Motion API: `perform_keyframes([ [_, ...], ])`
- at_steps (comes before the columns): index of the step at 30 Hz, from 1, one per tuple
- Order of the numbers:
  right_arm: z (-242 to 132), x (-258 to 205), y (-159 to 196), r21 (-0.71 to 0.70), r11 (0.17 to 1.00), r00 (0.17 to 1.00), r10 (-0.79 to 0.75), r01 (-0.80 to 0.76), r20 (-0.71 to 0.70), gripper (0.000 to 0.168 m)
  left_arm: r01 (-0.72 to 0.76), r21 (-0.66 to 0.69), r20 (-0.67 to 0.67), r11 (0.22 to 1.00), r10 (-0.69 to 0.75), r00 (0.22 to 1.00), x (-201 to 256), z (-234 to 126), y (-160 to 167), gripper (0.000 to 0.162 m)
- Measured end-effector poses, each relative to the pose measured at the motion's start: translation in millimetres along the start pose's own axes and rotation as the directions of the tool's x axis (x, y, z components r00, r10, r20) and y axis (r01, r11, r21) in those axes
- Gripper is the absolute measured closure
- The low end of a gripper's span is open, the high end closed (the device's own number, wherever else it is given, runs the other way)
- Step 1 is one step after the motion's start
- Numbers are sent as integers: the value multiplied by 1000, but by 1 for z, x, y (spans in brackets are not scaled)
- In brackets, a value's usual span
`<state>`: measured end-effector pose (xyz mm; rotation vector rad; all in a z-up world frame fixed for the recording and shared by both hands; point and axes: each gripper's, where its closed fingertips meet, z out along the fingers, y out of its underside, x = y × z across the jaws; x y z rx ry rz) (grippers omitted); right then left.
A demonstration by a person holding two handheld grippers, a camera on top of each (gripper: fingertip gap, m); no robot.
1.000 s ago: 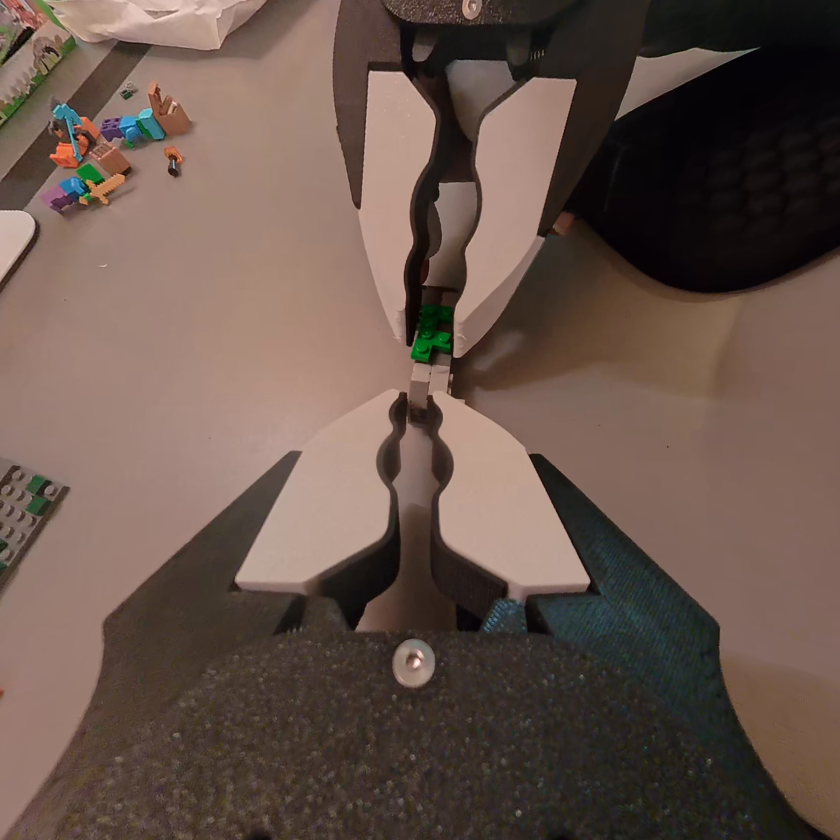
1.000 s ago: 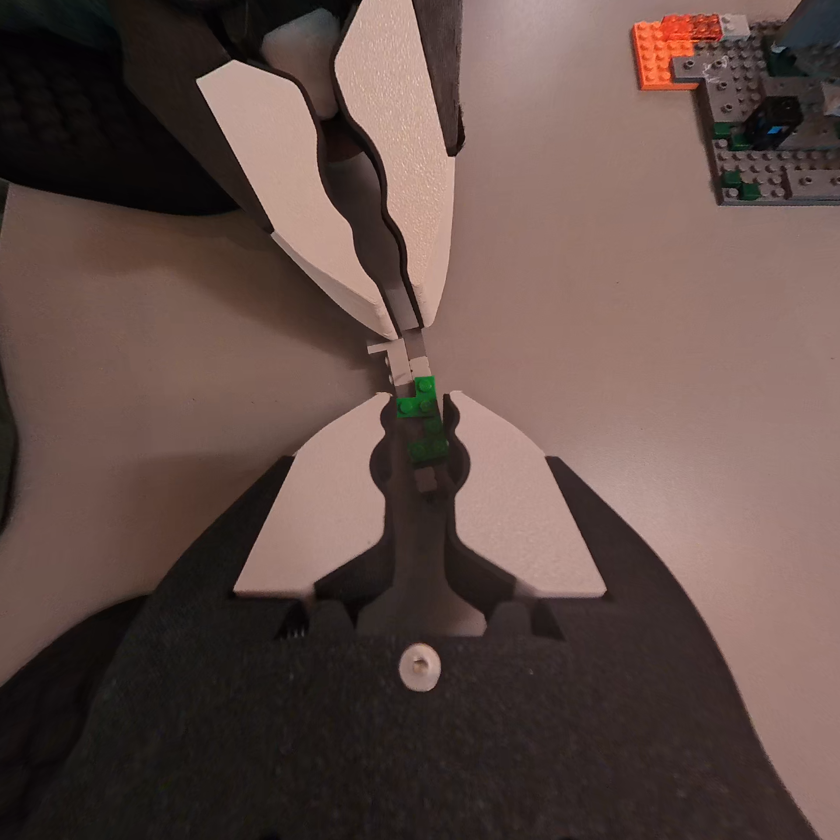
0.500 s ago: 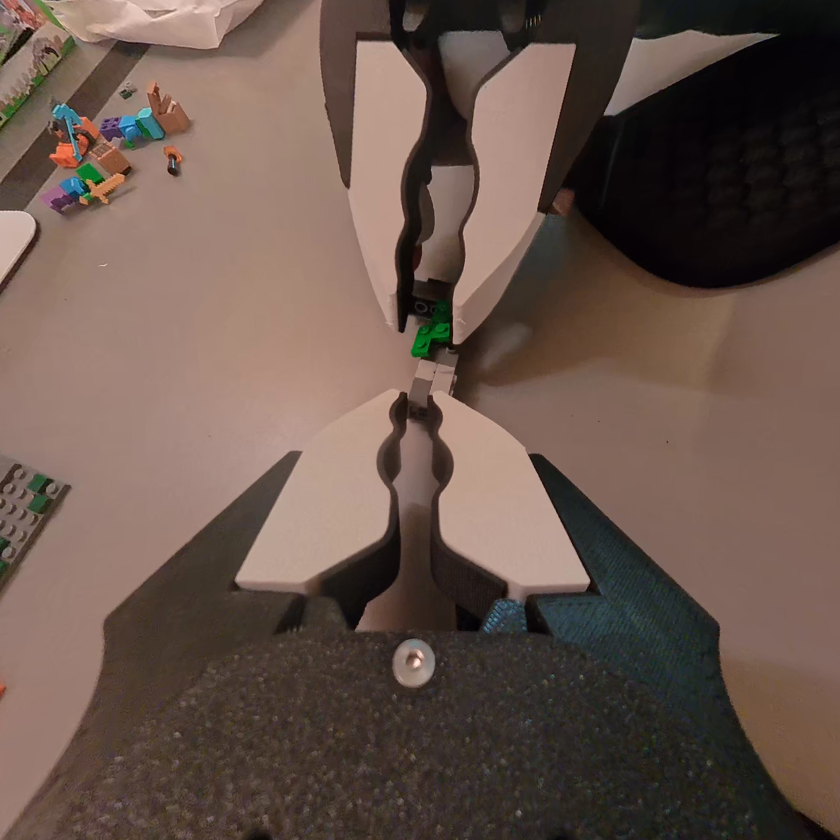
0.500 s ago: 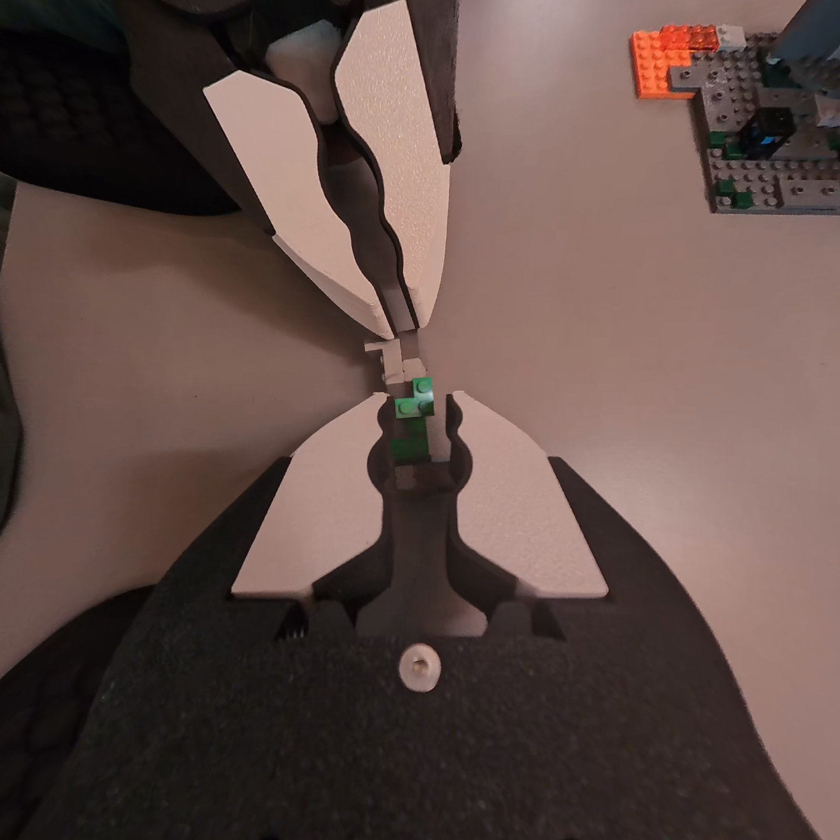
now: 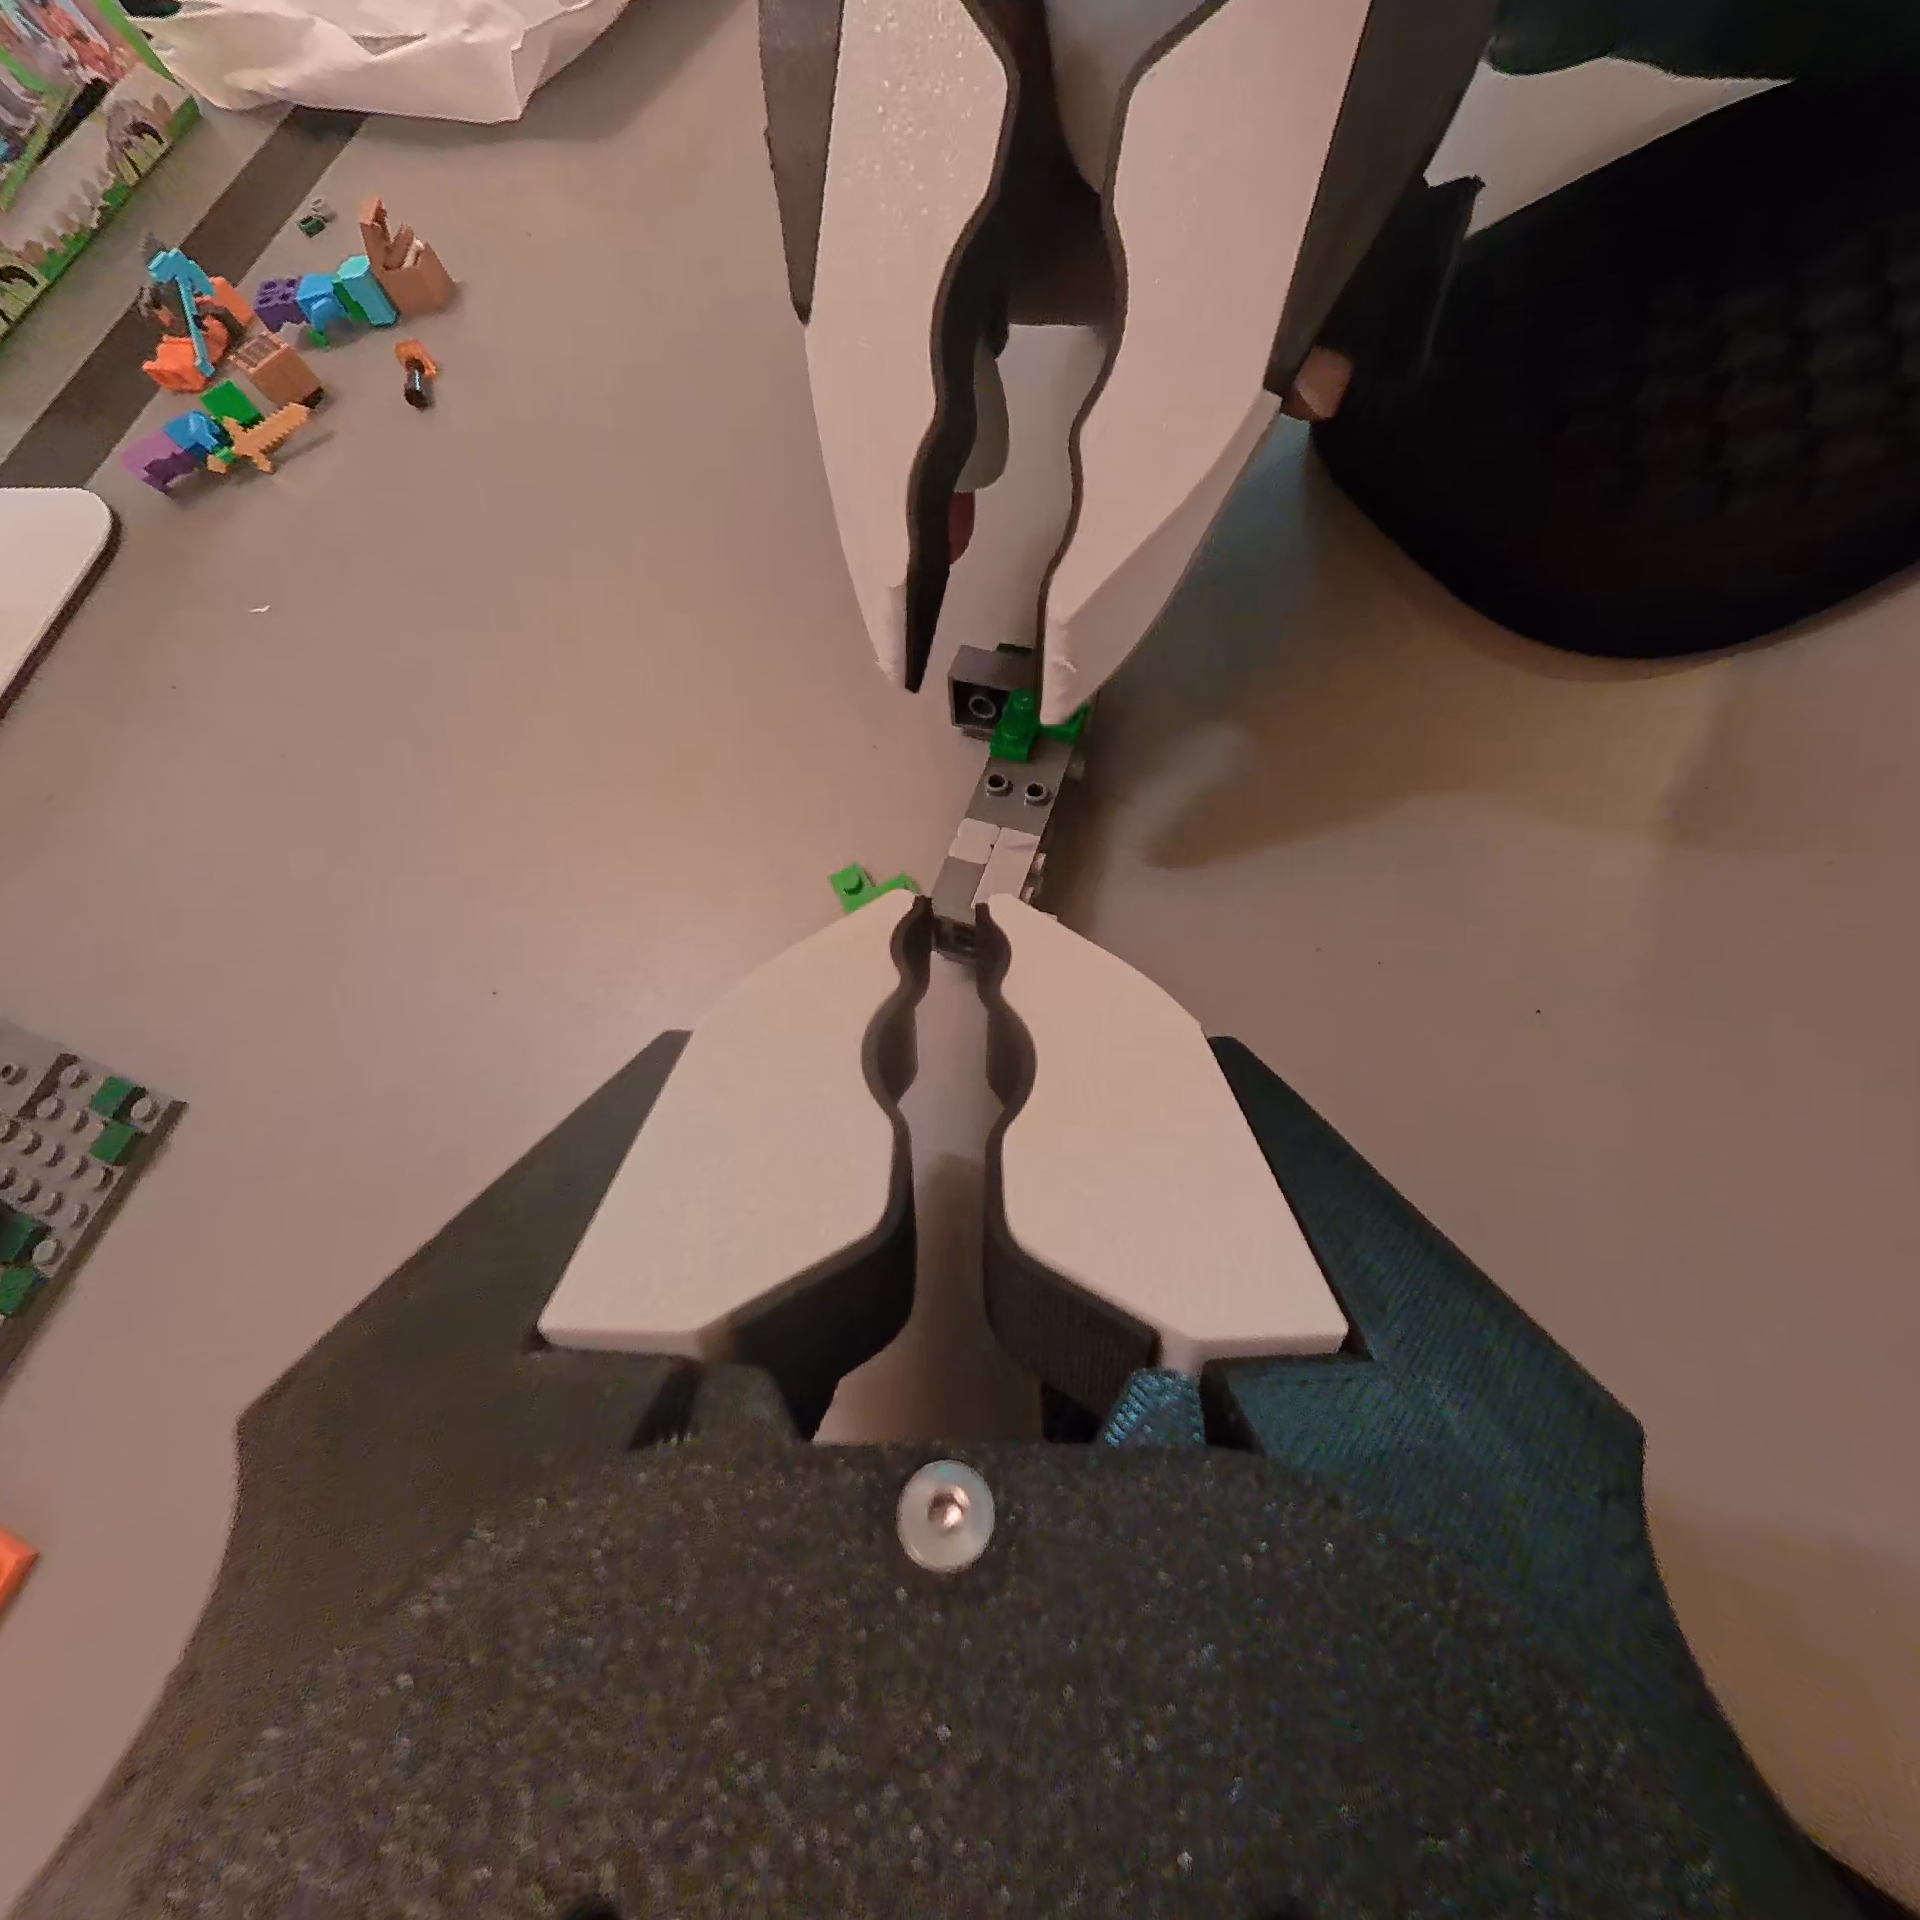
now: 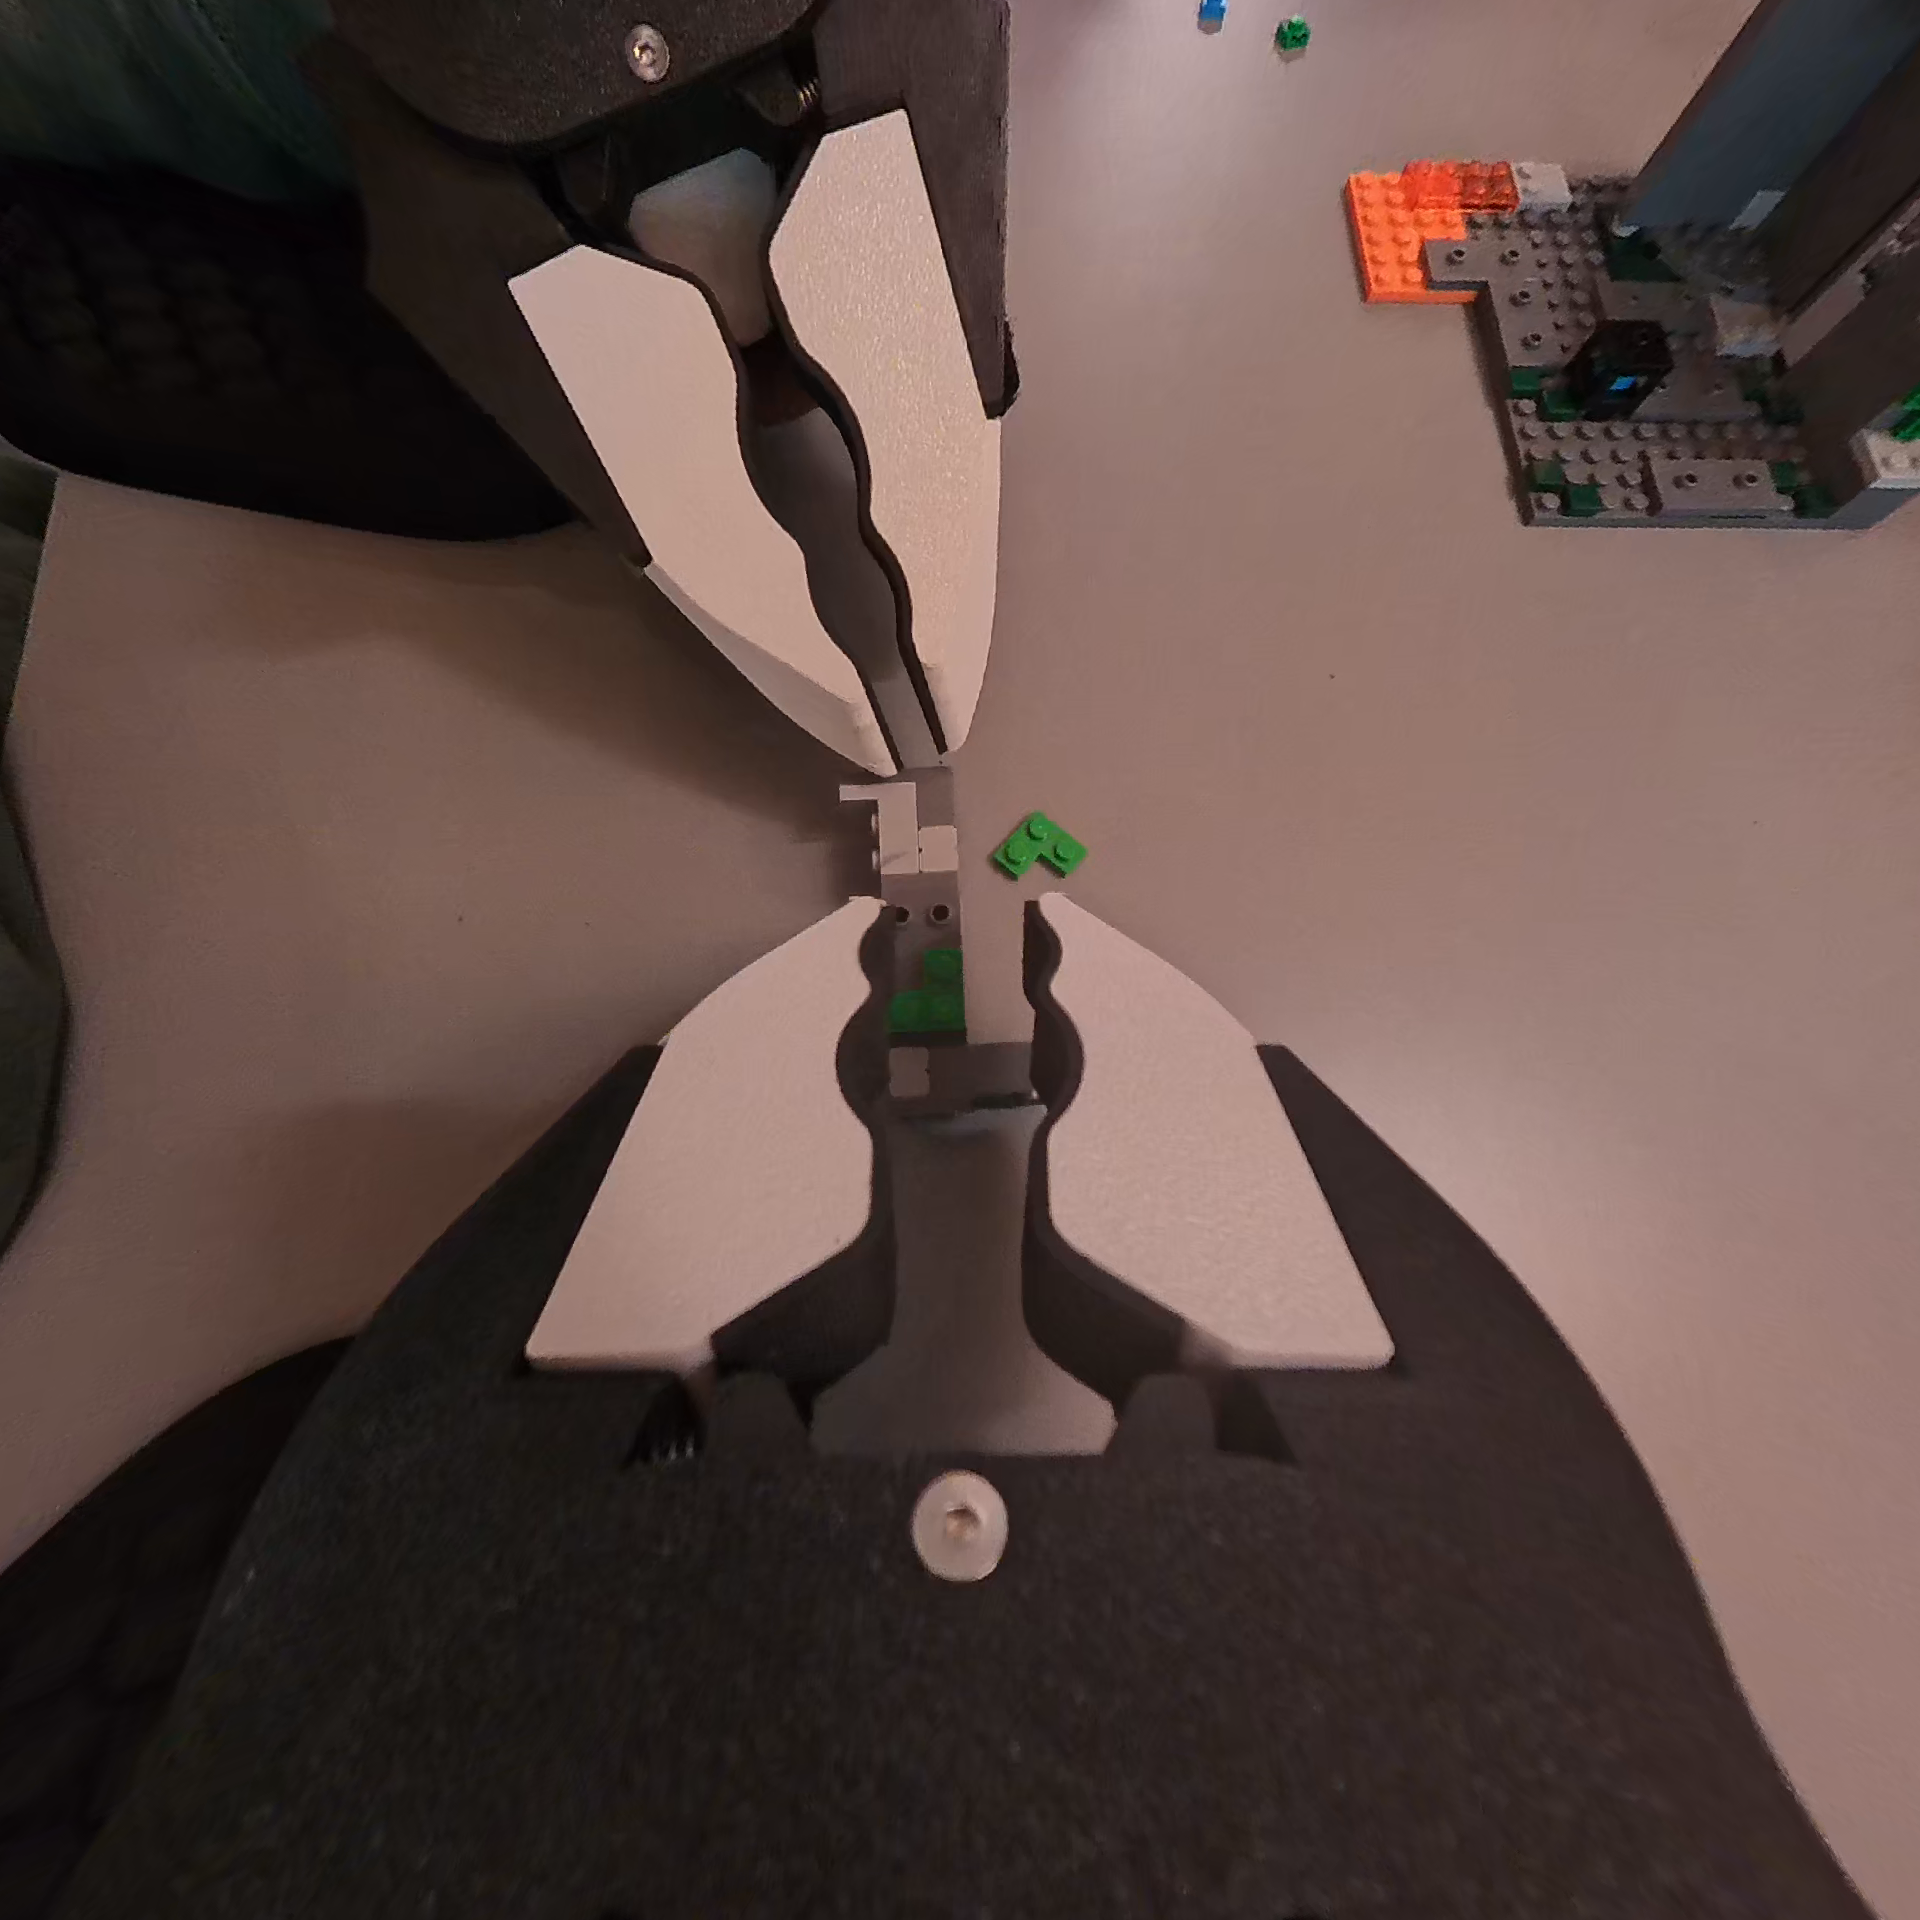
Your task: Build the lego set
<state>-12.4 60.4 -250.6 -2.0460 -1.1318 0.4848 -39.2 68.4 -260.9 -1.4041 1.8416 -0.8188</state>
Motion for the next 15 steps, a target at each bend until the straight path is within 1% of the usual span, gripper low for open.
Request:
perform_keyframes([
  [4, -3, 11, -4, -6, 1000, 999, -7, 6, -33, 147, 7, 2, 20, 1000, -7, 1000, -5, -1, 0, 155],
  [7, -1, 20, -9, -36, 999, 999, -38, 37, -34, 148, 27, -4, 49, 1000, -27, 998, -12, -2, 3, 155],
  [15, 23, 31, -7, -197, 968, 987, -141, 154, 80, 148, 88, -6, 116, 996, -86, 989, -33, -10, 13, 156],
])
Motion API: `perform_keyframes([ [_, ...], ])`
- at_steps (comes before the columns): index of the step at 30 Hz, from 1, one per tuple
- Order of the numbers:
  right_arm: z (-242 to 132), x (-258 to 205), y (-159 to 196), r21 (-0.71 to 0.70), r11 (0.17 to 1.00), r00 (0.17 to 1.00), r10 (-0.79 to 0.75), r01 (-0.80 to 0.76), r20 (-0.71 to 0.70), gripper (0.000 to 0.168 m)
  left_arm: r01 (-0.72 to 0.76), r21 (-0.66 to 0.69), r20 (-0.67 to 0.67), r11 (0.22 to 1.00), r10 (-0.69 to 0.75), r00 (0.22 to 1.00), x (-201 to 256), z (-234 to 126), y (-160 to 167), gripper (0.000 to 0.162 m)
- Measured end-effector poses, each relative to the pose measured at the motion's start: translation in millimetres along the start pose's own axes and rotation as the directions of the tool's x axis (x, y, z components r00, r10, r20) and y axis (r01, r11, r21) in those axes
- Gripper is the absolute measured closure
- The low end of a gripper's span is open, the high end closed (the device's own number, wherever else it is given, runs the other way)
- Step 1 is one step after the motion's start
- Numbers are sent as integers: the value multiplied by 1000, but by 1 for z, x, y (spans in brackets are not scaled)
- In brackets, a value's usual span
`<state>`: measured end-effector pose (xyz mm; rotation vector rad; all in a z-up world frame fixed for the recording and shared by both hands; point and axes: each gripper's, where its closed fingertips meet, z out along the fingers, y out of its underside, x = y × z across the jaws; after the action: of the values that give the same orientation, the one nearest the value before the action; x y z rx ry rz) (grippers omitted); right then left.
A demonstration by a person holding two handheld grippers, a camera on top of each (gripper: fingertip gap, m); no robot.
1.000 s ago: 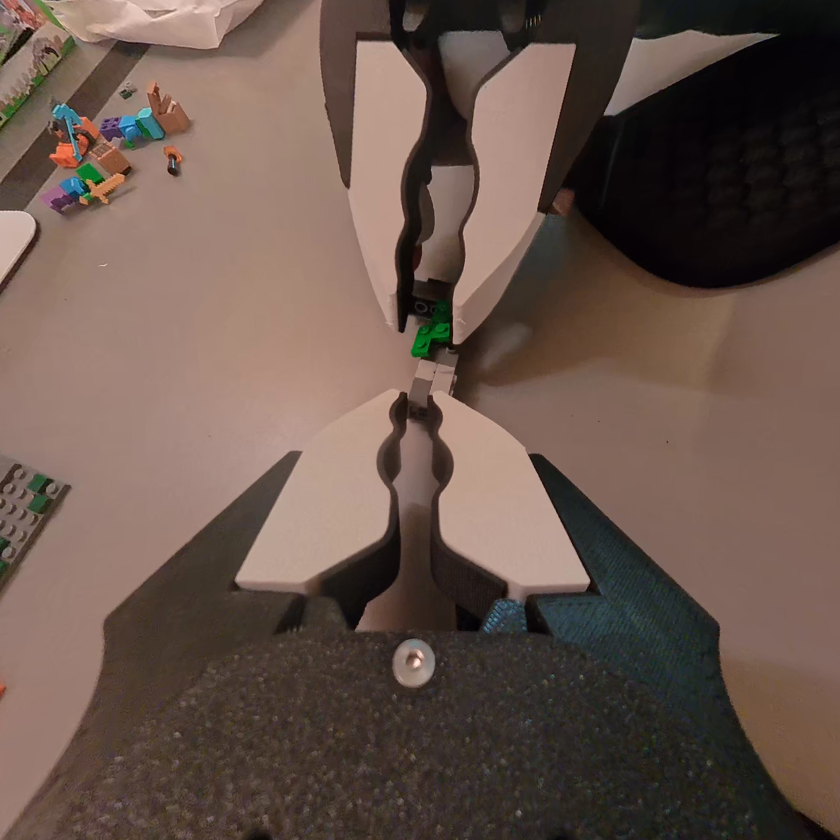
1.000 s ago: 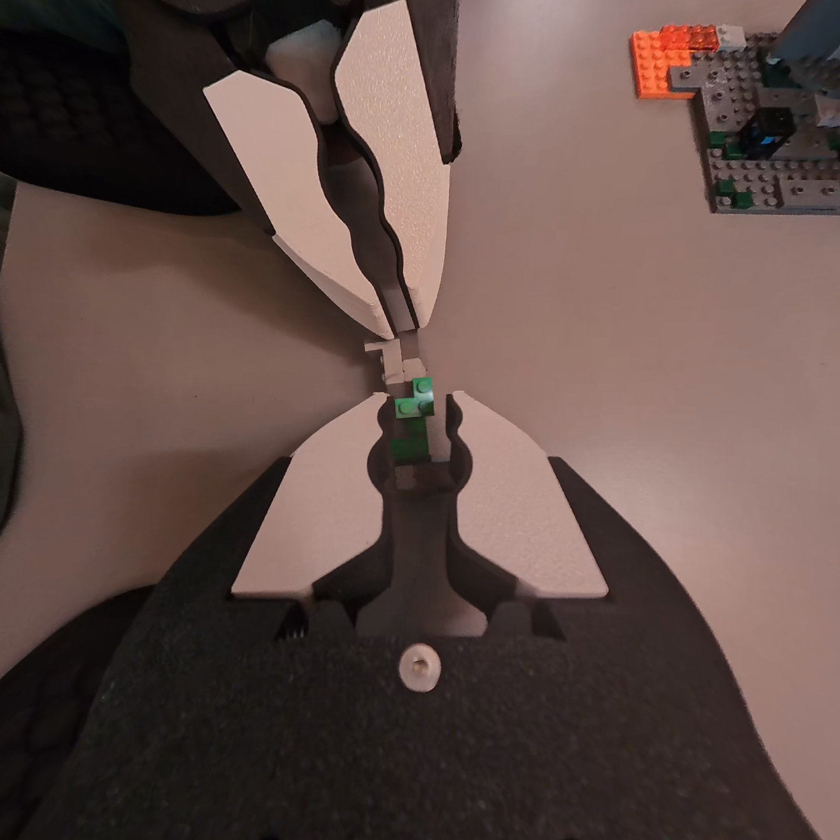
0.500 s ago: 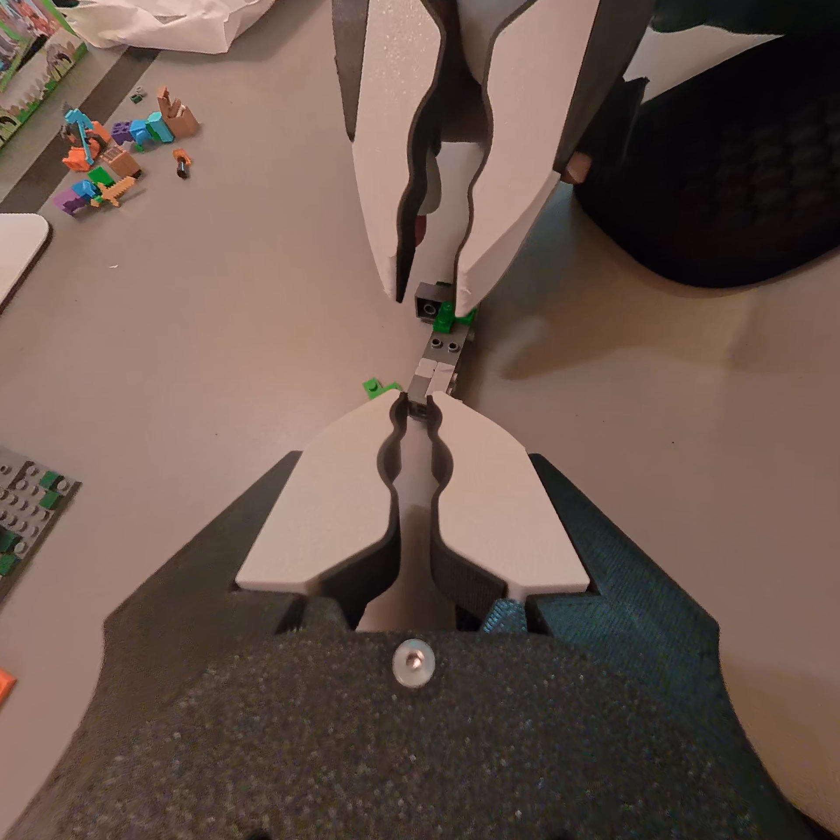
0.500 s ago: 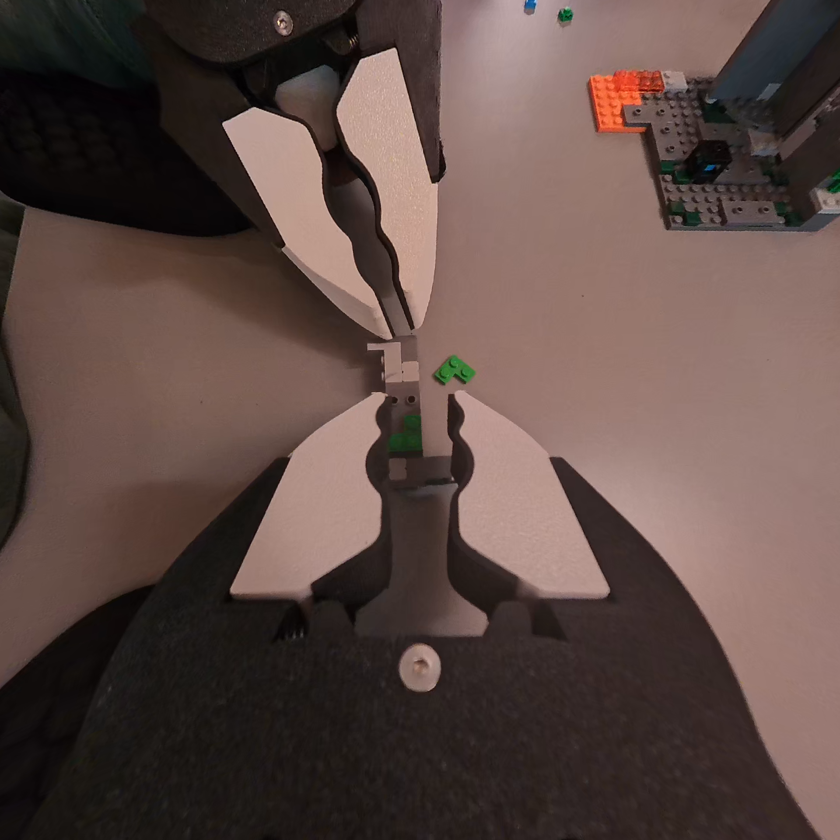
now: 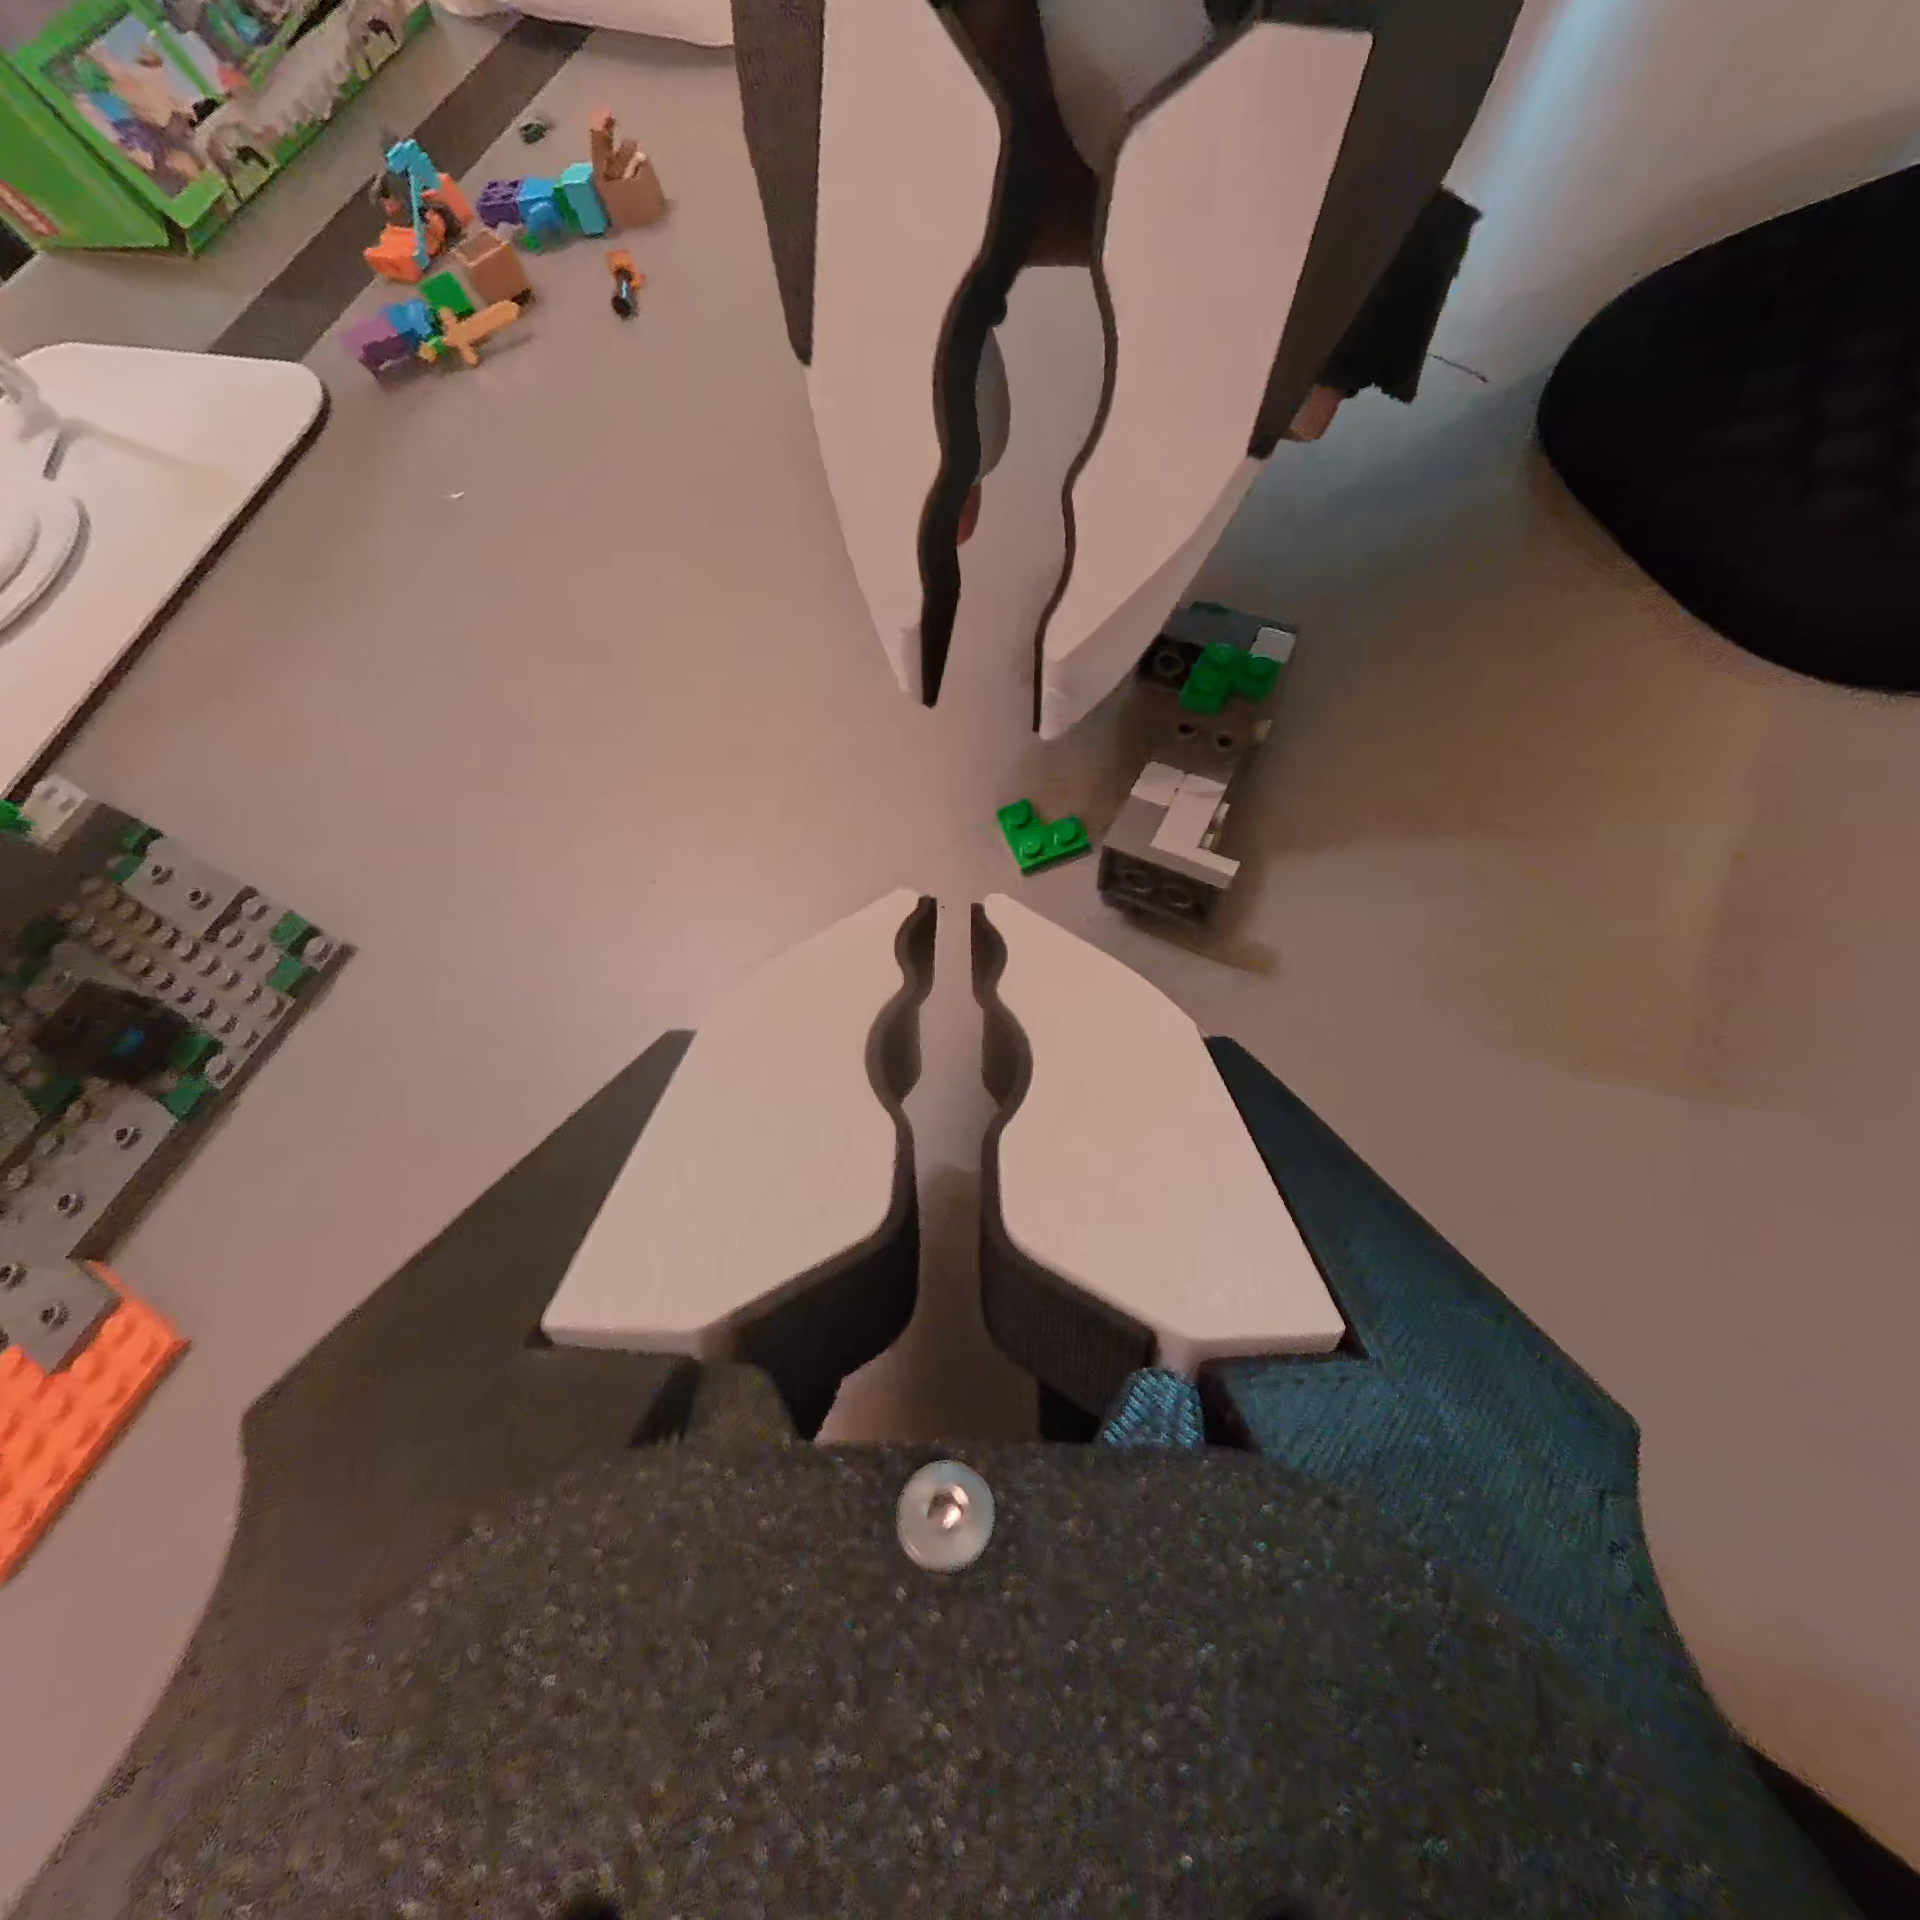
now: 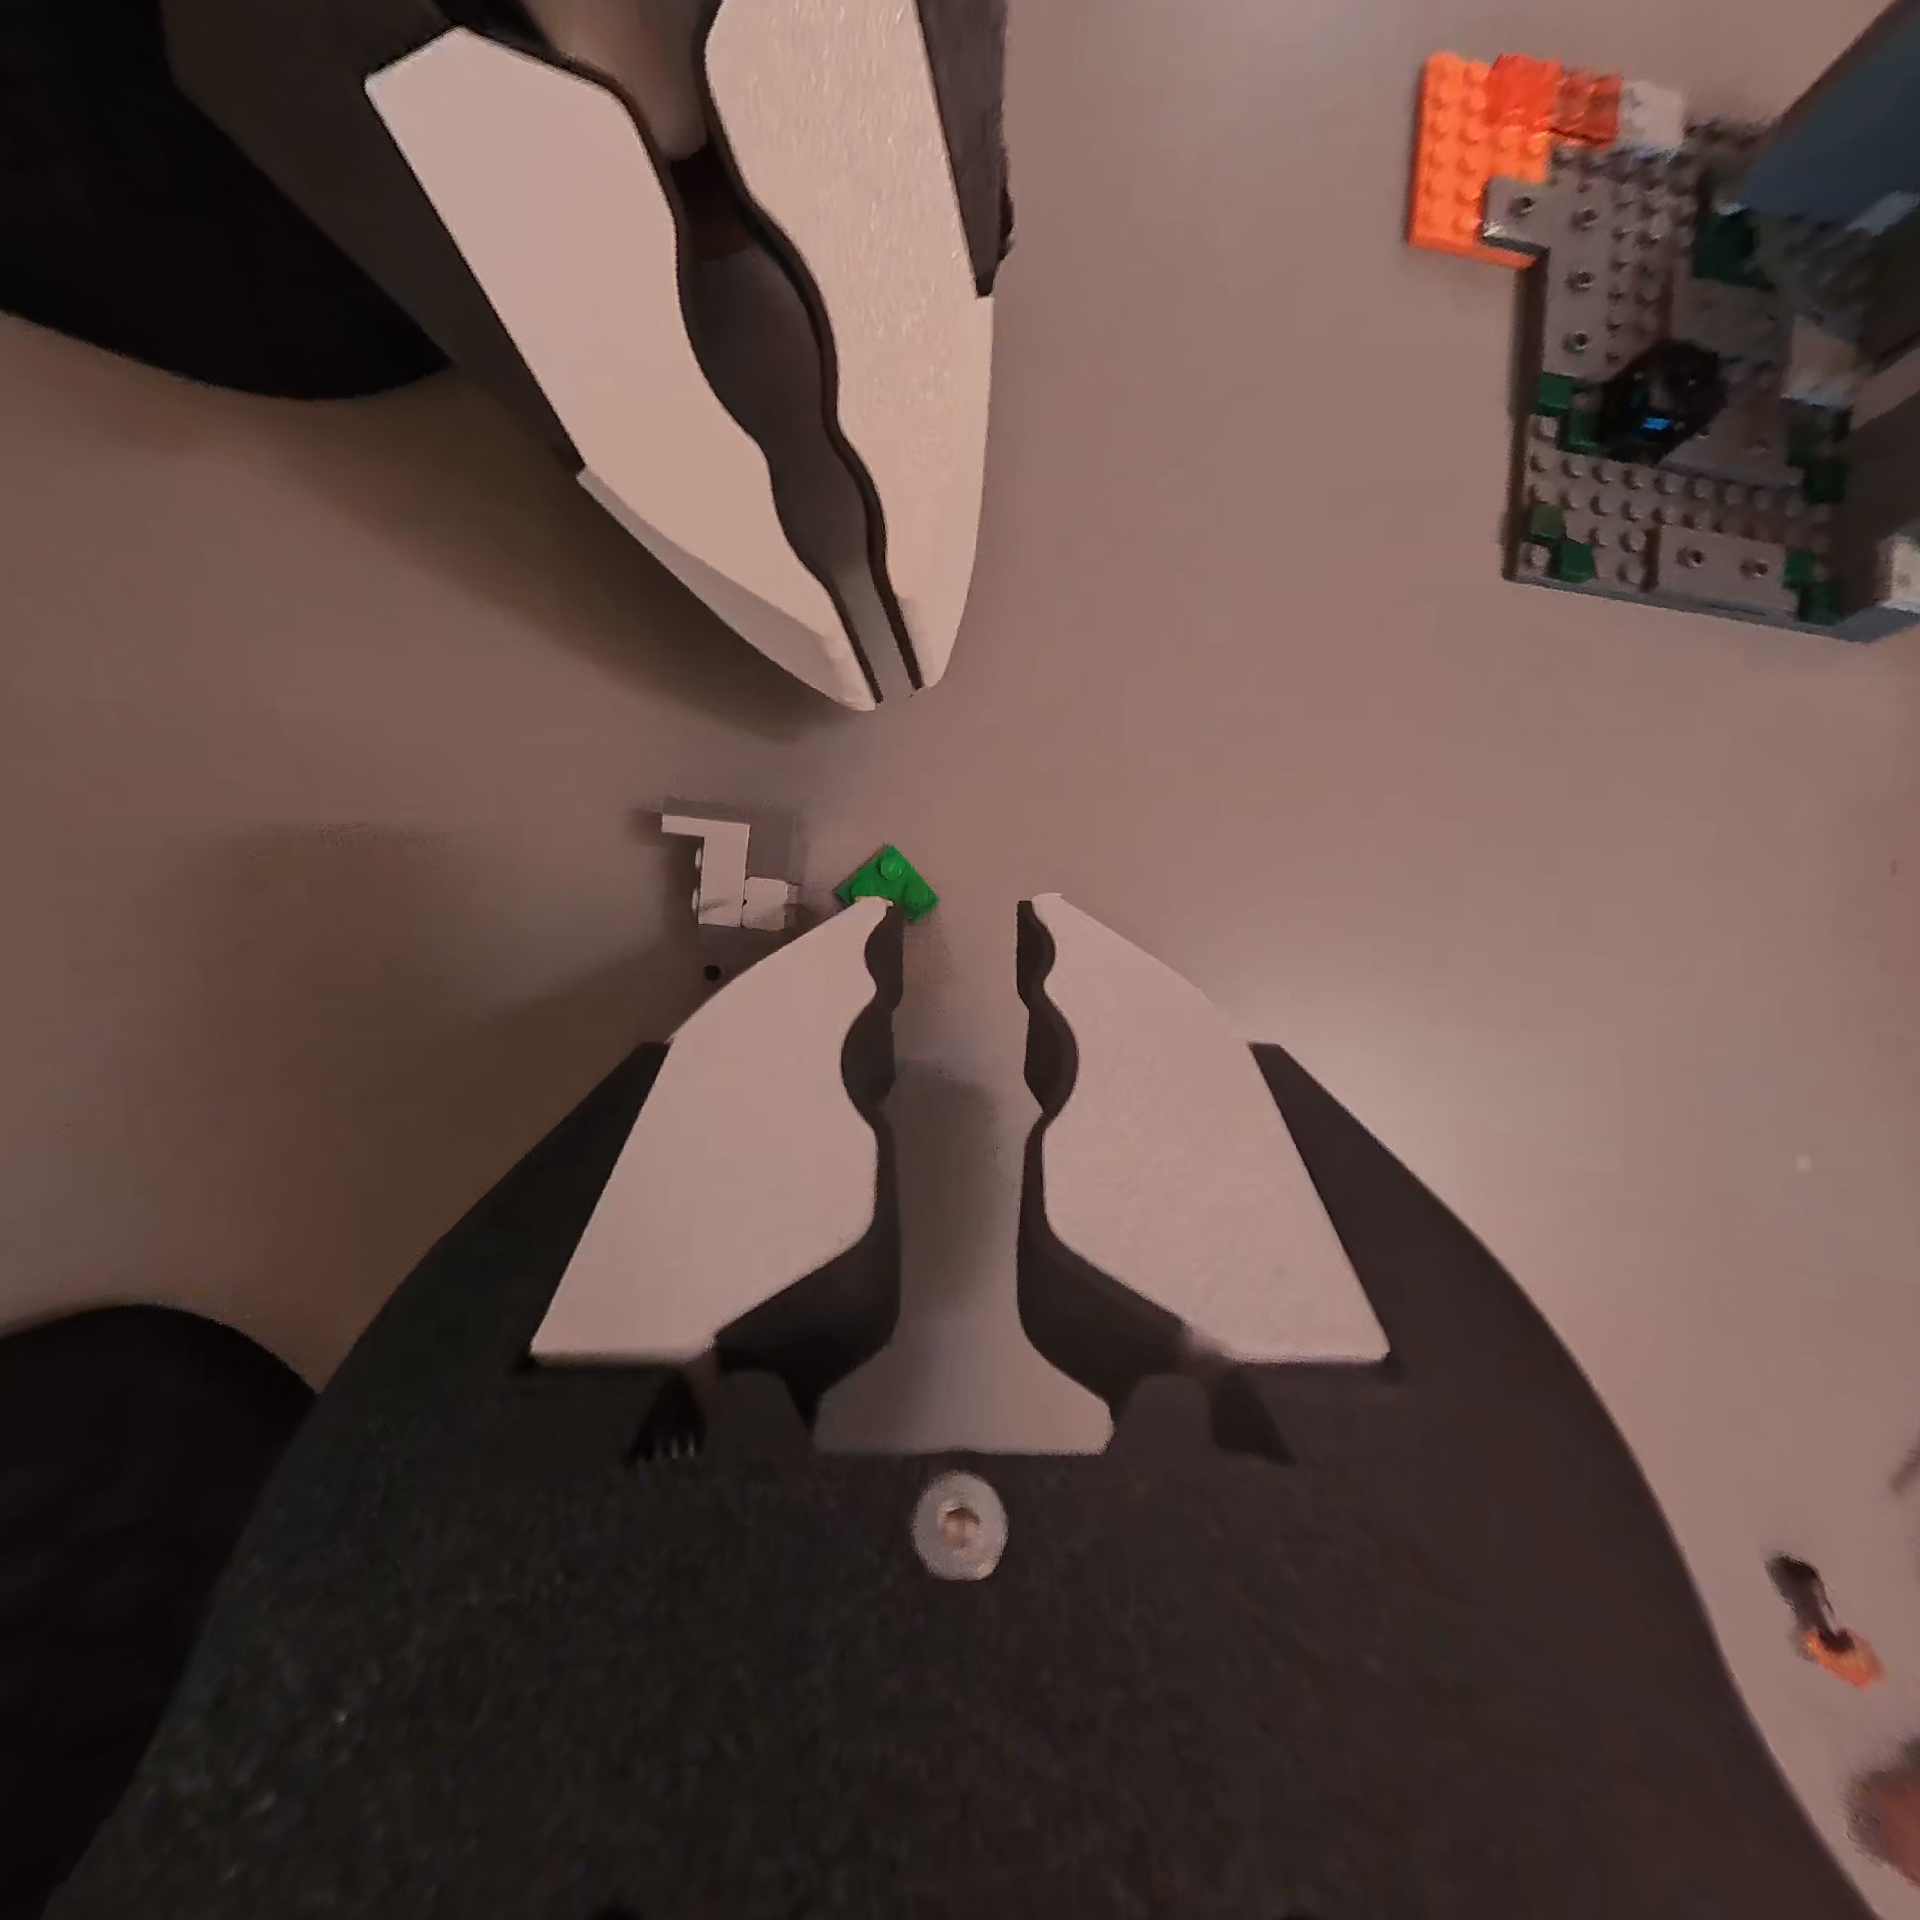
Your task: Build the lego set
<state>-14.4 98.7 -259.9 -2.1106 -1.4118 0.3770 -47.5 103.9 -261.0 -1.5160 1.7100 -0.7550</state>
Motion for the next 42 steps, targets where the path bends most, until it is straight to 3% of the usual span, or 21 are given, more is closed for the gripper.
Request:
perform_keyframes([
  [11, 21, -9, 9, -164, 944, 941, -243, 285, 236, 150, -16, -10, -15, 1000, 16, 1000, 3, 2, 4, 156],
  [18, 28, -9, 8, -166, 939, 929, -250, 301, 275, 161, -10, -5, -26, 1000, 10, 1000, 5, 2, 5, 156],
  [28, 11, 3, -3, -38, 989, 987, -143, 146, 78, 165, 5, 37, -23, 999, -4, 1000, 4, 0, -2, 156],
  [42, -21, -4, -17, 120, 992, 996, 51, -42, -74, 165, 3, 180, -13, 984, 0, 1000, 6, -11, -27, 147],
])
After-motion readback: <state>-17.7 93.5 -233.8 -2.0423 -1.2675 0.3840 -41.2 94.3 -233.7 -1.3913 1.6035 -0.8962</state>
